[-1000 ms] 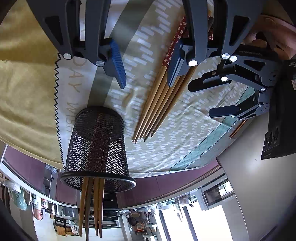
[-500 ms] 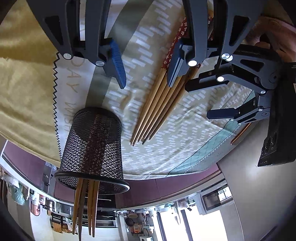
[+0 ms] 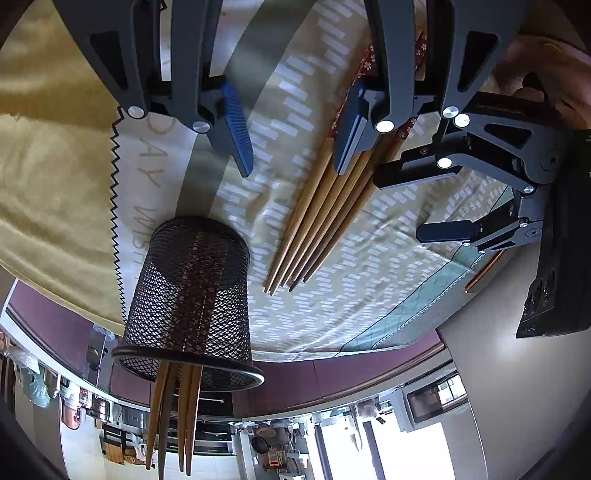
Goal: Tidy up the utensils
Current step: 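Withdraw both grippers from the cup and hover over the remaining chopsticks, then close the left gripper on a wooden chopstick while the right gripper grasps another, then lift the left gripper's chopstick upright over the mesh cup while the right gripper carries its chopstick there, then lower the chopstick into the cup and open the left gripper while the right gripper releases its chopstick, then withdraw both grippers from the cup back over the remaining chopsticks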
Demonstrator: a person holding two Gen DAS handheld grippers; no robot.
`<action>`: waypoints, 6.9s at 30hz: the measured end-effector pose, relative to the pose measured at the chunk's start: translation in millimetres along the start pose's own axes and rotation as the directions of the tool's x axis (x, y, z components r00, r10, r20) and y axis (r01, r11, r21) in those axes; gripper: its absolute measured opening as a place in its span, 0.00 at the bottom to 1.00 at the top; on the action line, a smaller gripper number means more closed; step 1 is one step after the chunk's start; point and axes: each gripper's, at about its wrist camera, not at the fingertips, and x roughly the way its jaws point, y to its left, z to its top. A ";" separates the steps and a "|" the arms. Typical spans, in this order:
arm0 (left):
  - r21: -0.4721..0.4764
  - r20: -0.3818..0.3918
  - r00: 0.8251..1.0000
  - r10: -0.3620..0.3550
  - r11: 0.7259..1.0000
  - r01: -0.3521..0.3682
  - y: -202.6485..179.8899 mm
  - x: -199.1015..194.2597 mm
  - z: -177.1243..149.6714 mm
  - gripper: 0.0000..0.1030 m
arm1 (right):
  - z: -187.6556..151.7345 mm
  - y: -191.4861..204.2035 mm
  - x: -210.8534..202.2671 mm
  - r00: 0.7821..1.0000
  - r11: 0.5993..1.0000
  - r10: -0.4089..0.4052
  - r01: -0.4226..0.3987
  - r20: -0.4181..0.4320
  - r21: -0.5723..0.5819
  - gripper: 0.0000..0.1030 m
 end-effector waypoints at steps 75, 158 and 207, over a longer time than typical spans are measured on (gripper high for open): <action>-0.075 -0.008 1.000 -0.015 0.997 0.015 7.7 5.8 12.7 0.08 | 18.6 -17.7 -9.2 0.998 0.996 0.057 -0.060 0.034 0.069 0.06; 0.132 0.207 0.949 -0.236 0.968 0.212 -41.9 -77.1 167.5 0.07 | 115.1 -80.3 -78.4 0.964 0.998 -0.002 -0.016 0.264 0.067 0.05; -0.054 0.249 0.968 -0.015 0.998 0.030 29.4 -67.2 57.6 0.78 | 37.7 -24.5 -49.6 0.979 0.989 0.147 -0.149 0.140 0.002 0.46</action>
